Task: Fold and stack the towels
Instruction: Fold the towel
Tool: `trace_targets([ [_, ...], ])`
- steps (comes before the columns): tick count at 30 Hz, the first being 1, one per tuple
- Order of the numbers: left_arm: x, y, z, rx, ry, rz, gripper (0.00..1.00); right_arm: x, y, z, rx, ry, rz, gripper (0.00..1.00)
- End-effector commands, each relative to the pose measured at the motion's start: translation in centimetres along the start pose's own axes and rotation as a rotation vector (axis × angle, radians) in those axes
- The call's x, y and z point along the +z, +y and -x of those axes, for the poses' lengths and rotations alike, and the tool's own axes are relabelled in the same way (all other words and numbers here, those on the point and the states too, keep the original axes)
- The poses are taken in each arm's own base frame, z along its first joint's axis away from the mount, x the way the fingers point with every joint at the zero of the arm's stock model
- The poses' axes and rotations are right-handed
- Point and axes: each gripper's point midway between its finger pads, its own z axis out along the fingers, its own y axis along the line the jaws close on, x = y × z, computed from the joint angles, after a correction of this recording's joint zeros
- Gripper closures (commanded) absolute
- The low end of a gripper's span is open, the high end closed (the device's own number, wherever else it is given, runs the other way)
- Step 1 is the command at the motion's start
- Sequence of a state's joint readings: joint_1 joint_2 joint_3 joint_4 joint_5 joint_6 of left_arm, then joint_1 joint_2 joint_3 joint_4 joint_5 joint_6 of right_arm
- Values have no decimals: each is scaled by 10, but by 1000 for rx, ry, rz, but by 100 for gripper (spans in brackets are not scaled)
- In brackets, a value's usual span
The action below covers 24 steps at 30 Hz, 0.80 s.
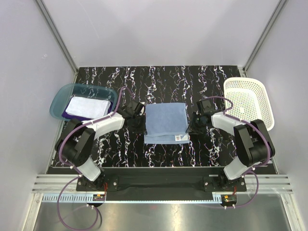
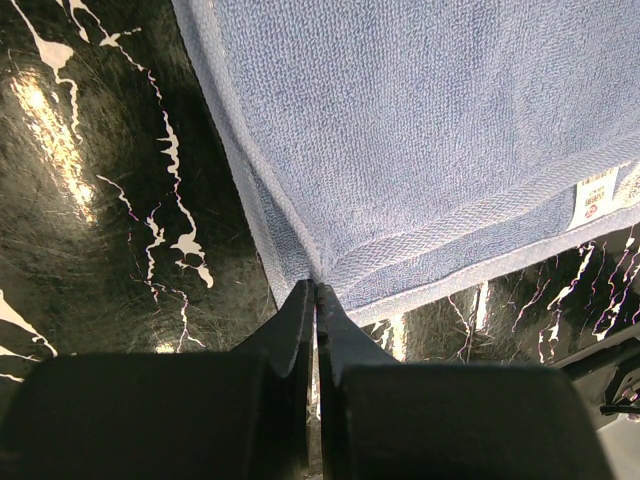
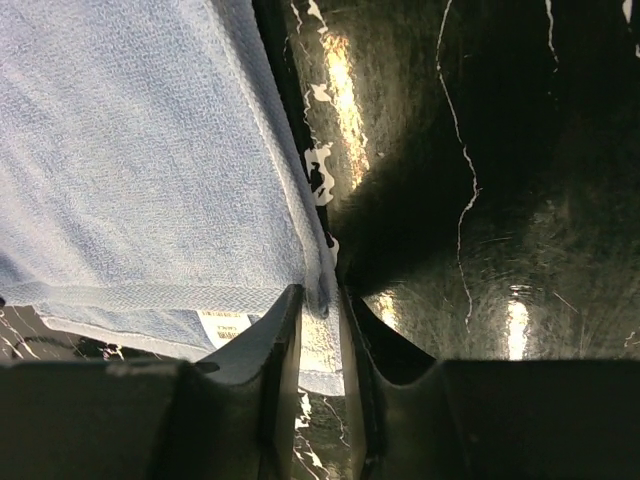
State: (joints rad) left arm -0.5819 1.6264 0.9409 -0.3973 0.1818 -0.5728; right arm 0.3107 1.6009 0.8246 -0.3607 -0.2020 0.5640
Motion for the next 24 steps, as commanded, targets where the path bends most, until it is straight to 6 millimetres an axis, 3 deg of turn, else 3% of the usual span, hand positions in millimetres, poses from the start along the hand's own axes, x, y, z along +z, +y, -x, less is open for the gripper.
trace_targets([
  [1, 0, -9, 8, 22, -23, -32, 100, 2, 12, 13, -47, -43, 23, 73],
  [8, 1, -7, 9, 25, -21, -19, 100, 3, 8, 13, -56, -45, -12, 83],
  [12, -1, -9, 12, 29, -27, -20, 100, -2, 7, 16, -70, -57, -43, 72],
  [15, -2, -10, 12, 28, -28, -21, 100, -7, 10, 19, -86, -76, -50, 72],
  [24, -1, -9, 10, 23, -27, -26, 100, -3, 17, 15, -108, -64, -48, 83],
])
